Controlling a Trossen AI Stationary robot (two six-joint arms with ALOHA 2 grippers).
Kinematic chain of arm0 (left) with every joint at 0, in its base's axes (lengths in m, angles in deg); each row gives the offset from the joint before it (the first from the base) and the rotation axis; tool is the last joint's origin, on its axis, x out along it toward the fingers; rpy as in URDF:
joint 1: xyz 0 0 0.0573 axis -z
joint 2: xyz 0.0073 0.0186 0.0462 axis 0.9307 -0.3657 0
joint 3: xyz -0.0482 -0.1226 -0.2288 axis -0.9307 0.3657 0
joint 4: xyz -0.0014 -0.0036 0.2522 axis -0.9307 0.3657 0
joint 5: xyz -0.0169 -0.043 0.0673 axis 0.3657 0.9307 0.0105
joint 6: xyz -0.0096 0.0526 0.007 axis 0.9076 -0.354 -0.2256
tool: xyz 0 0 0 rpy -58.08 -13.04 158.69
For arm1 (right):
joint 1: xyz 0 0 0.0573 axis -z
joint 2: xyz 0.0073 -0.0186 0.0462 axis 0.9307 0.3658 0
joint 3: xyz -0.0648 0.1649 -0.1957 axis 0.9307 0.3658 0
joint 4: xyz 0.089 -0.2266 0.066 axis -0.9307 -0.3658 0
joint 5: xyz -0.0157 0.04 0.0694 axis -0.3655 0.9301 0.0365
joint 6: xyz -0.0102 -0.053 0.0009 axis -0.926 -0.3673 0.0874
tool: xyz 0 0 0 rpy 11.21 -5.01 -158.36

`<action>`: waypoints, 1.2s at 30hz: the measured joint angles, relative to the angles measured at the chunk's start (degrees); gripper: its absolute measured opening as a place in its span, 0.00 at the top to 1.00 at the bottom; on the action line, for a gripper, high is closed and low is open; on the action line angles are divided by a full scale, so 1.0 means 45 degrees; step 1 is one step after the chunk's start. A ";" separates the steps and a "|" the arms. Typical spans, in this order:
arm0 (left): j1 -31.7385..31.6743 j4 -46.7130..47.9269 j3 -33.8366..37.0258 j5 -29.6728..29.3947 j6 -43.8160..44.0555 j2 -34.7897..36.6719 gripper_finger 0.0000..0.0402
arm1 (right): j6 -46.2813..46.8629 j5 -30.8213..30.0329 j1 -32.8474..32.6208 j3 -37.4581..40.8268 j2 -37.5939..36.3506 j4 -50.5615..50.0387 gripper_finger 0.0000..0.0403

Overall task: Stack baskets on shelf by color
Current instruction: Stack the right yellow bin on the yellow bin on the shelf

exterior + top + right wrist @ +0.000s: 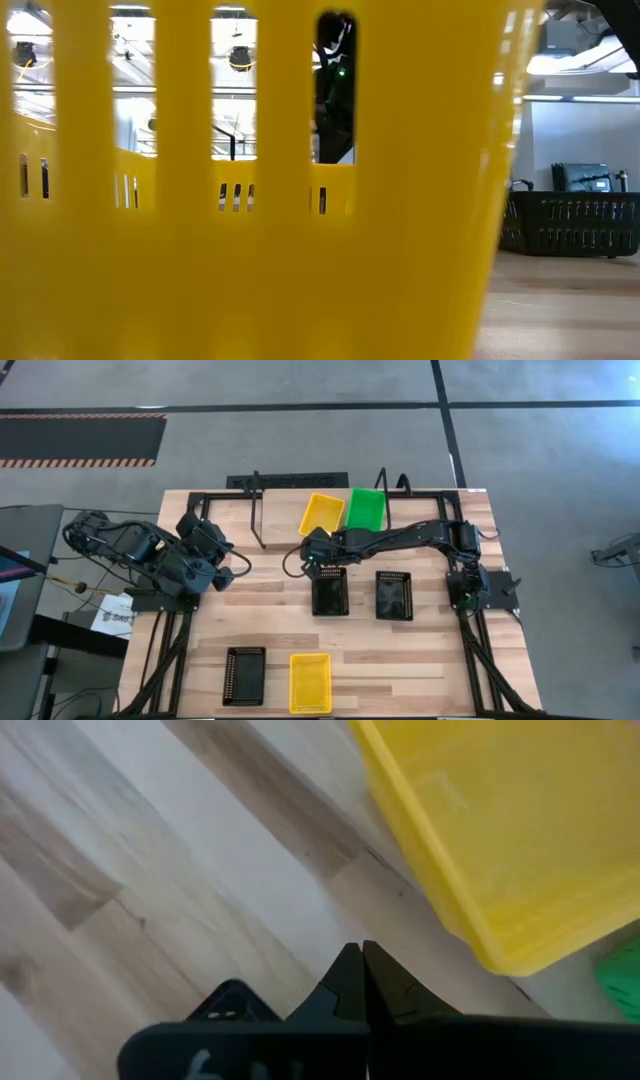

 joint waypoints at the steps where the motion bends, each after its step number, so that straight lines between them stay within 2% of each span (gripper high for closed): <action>1: 0.0001 0.0000 0.0000 0.0000 0.0000 -0.0002 1.00 | -0.0004 -0.0003 0.0067 0.0000 -0.0003 0.0019 1.00; 16: -0.0003 0.0000 0.0000 0.0091 0.0189 -0.0001 1.00 | -0.0554 -0.0044 0.1029 0.0000 -0.0005 -0.0376 1.00; 29: 0.0001 0.0003 -0.0001 0.0123 0.0189 0.0000 1.00 | -0.0433 -0.0359 0.1136 -0.0080 -0.0014 -0.1078 1.00; 33: 0.0001 0.0005 0.0000 0.0126 0.0185 0.0002 1.00 | -0.0248 -0.0369 0.0783 -0.0916 -0.0038 -0.1368 1.00; 36: -0.0001 0.0015 0.0000 0.0126 0.0186 0.0001 1.00 | -0.0233 -0.0368 0.0282 -0.2145 -0.0051 -0.2807 1.00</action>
